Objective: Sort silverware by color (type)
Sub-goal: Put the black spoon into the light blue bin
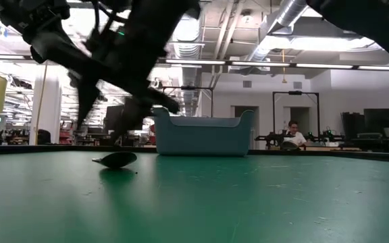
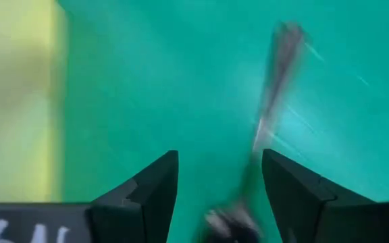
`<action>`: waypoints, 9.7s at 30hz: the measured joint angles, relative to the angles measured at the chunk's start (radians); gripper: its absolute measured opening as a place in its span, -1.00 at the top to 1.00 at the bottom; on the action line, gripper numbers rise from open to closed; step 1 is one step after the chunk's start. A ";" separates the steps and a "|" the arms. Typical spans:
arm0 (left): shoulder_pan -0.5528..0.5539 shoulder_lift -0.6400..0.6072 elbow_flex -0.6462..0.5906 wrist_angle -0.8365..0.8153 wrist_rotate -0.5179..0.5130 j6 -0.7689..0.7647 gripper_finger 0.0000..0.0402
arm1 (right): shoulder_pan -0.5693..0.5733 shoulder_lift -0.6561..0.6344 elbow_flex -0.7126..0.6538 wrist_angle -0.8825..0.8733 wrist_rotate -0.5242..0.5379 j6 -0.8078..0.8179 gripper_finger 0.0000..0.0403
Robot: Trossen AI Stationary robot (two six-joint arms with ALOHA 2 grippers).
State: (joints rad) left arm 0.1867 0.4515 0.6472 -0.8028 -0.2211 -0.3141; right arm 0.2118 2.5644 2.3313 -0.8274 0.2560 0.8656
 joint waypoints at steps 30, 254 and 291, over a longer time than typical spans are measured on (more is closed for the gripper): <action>0.000 0.000 0.000 0.000 0.000 -0.005 0.16 | -0.104 -0.190 0.003 -0.396 -0.076 -0.246 -0.10; 0.000 0.000 0.000 0.009 -0.256 -0.319 0.16 | -0.809 -0.372 -0.005 -0.395 -0.459 -1.136 0.97; 0.000 0.000 0.000 0.008 -0.258 -0.307 0.16 | -0.825 -0.359 -0.294 -0.237 -0.465 -1.127 0.97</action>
State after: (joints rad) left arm 0.1867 0.4515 0.6472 -0.7944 -0.4789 -0.6212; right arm -0.6132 2.2057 2.0377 -1.0640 -0.2085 -0.2619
